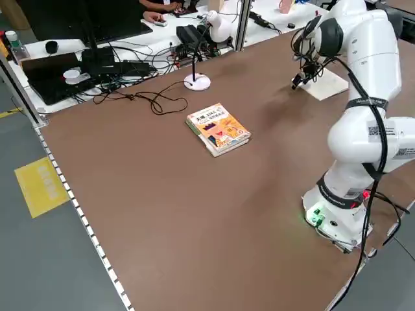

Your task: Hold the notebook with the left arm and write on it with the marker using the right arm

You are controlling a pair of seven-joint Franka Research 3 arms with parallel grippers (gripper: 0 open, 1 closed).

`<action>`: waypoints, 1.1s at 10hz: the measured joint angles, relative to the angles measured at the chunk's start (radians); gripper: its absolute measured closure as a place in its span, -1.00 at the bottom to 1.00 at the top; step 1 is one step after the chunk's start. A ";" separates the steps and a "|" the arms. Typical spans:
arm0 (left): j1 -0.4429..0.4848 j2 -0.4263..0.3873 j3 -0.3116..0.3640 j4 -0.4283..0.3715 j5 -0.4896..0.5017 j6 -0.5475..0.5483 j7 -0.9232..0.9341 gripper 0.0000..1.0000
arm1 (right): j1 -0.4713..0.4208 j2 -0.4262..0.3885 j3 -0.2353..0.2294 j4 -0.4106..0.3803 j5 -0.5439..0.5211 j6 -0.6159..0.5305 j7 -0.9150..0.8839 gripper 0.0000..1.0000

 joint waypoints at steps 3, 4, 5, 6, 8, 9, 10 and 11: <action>0.000 0.000 0.000 0.000 0.000 0.000 0.000 -1.00 | 0.000 0.000 0.001 0.013 -0.007 0.000 0.000 -1.00; 0.000 0.000 0.000 0.000 0.000 0.000 0.000 -1.00 | 0.001 0.000 0.002 0.015 -0.007 -0.001 0.000 -1.00; 0.000 0.000 0.000 0.000 0.000 0.000 0.000 -1.00 | 0.003 -0.001 0.002 0.017 -0.007 -0.004 0.000 -1.00; 0.000 0.000 0.000 0.000 0.000 0.000 0.000 -1.00 | 0.005 -0.001 0.002 0.021 -0.008 -0.009 0.000 -1.00; 0.000 0.000 0.000 0.000 0.000 0.001 0.000 -1.00 | 0.008 -0.002 0.003 0.037 -0.008 -0.021 0.000 -1.00; 0.000 0.000 0.000 0.001 0.000 0.001 0.000 -1.00 | 0.009 -0.004 0.003 0.042 -0.008 -0.026 0.000 -1.00; 0.000 0.000 0.000 0.001 0.000 0.001 0.000 -1.00 | 0.009 -0.004 0.003 0.044 -0.008 -0.029 0.000 -1.00; 0.000 0.000 0.000 0.001 0.000 0.001 0.000 -1.00 | 0.009 -0.004 0.003 0.044 -0.008 -0.029 0.000 -1.00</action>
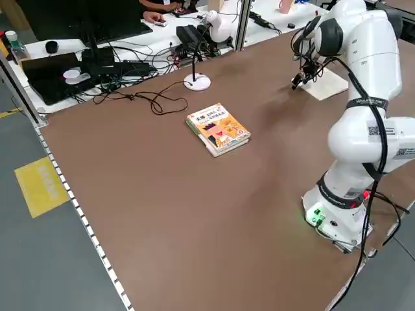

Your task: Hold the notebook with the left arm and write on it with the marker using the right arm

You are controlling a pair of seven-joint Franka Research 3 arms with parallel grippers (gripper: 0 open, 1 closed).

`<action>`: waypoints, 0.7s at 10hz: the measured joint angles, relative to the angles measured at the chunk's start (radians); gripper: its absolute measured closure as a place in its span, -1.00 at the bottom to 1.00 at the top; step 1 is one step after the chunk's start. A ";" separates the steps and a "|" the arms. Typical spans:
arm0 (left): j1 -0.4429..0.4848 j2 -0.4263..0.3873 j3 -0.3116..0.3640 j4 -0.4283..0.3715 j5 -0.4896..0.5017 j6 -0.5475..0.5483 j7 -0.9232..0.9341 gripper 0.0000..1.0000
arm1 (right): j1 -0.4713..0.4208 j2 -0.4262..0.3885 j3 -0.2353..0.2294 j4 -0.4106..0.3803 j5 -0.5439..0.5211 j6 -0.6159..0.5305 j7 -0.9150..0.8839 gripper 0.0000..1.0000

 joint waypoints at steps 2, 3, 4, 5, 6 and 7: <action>0.000 0.000 0.000 0.001 0.000 0.001 0.000 -1.00 | 0.000 0.000 0.000 0.000 0.000 -0.002 0.000 -1.00; 0.000 0.000 0.000 0.002 0.000 0.001 0.000 -1.00 | 0.000 0.000 0.000 0.000 0.000 -0.003 0.000 -1.00; 0.000 0.000 0.000 0.003 0.000 0.001 0.000 -1.00 | 0.000 0.000 0.000 -0.001 0.000 -0.004 0.000 -1.00; 0.000 0.000 0.000 0.004 0.000 0.001 0.000 -1.00 | 0.000 0.000 0.000 -0.002 0.000 -0.005 0.000 -1.00; 0.000 0.000 0.001 0.006 0.000 0.001 0.000 -1.00 | 0.000 0.000 0.000 -0.002 0.000 -0.006 0.000 -1.00; 0.000 0.000 0.001 0.008 0.000 0.001 0.000 -1.00 | 0.000 0.000 0.000 -0.002 0.000 -0.007 0.000 -1.00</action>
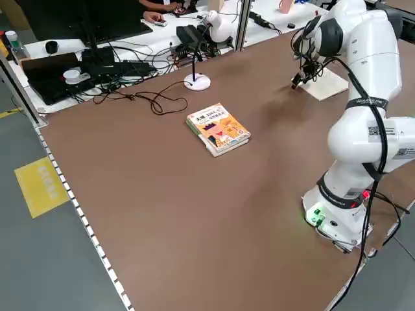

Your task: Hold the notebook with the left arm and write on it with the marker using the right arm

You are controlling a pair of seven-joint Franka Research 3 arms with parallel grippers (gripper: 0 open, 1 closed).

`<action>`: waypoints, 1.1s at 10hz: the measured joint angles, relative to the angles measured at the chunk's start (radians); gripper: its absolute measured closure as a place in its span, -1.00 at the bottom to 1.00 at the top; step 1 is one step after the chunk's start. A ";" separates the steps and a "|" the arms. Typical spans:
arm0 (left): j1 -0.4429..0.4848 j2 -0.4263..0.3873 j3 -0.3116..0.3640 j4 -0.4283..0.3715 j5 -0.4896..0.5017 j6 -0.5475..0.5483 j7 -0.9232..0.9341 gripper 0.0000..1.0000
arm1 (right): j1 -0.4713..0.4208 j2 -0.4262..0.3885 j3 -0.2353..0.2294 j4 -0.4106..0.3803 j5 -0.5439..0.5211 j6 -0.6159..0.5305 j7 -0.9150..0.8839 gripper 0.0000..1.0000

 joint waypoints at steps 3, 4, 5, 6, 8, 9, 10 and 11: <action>0.000 0.000 0.000 0.004 0.000 0.000 0.000 -1.00 | 0.000 0.000 -0.001 -0.003 0.000 -0.007 0.000 -1.00; 0.000 0.000 0.000 0.004 0.000 0.000 0.000 -1.00 | -0.001 0.001 -0.002 -0.014 0.000 -0.014 0.000 -1.00; 0.000 0.000 0.000 0.005 0.000 0.000 0.000 -1.00 | -0.004 0.002 -0.003 -0.032 0.000 -0.016 0.000 -1.00; 0.000 0.000 0.000 0.005 0.000 0.000 0.000 -1.00 | -0.010 0.005 -0.003 -0.052 0.000 -0.016 0.000 -1.00; 0.000 0.000 0.000 0.005 0.000 0.000 0.000 -1.00 | -0.018 0.017 -0.004 -0.088 0.000 -0.013 -0.003 -1.00; 0.000 0.000 0.001 0.006 0.000 0.000 0.000 -1.00 | -0.019 0.026 -0.004 -0.111 0.000 -0.004 -0.016 -1.00; 0.000 0.000 0.001 0.008 0.000 0.000 0.000 -1.00 | -0.021 0.034 -0.004 -0.137 0.000 0.016 -0.049 -1.00; 0.000 0.000 0.001 0.008 0.000 0.000 0.000 -1.00 | -0.029 0.042 -0.002 -0.174 0.000 0.053 -0.102 -1.00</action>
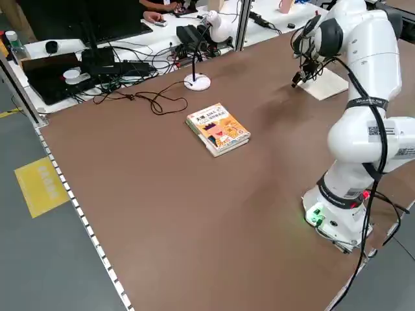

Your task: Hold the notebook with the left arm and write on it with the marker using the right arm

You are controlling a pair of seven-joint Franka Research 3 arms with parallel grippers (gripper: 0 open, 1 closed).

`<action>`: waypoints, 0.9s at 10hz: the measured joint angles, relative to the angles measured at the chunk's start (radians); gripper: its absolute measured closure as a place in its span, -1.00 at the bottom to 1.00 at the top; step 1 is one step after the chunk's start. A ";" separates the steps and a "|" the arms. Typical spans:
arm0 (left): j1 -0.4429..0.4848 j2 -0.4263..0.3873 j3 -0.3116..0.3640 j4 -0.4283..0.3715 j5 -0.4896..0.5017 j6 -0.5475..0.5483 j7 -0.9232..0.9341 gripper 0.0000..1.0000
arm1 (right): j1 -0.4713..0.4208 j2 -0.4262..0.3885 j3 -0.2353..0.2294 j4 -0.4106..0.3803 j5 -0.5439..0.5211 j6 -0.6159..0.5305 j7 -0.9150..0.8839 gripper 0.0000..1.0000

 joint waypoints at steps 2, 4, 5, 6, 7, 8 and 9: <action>0.000 0.000 0.001 0.000 0.000 0.000 0.000 -1.00 | -0.052 0.011 0.027 -0.091 0.000 0.103 -0.115 -1.00; 0.000 0.000 0.001 0.002 0.000 0.000 0.000 -1.00 | -0.090 0.024 0.050 -0.164 0.000 0.193 -0.226 -1.00; 0.000 0.000 0.001 0.004 0.000 0.000 0.000 -1.00 | -0.097 0.034 0.056 -0.195 0.000 0.243 -0.283 -1.00; 0.000 -0.001 0.001 0.005 0.000 0.000 0.000 -1.00 | -0.100 0.045 0.059 -0.223 0.000 0.297 -0.328 -1.00; 0.000 -0.001 0.001 0.007 0.000 0.000 0.000 -1.00 | -0.101 0.060 0.060 -0.252 0.000 0.360 -0.369 -1.00; 0.000 -0.001 0.001 0.007 0.000 0.000 0.000 -1.00 | -0.105 0.075 0.061 -0.280 0.000 0.423 -0.410 -1.00; -0.001 -0.001 0.001 0.007 0.000 0.000 0.000 -1.00 | -0.111 0.092 0.062 -0.305 0.000 0.480 -0.452 -1.00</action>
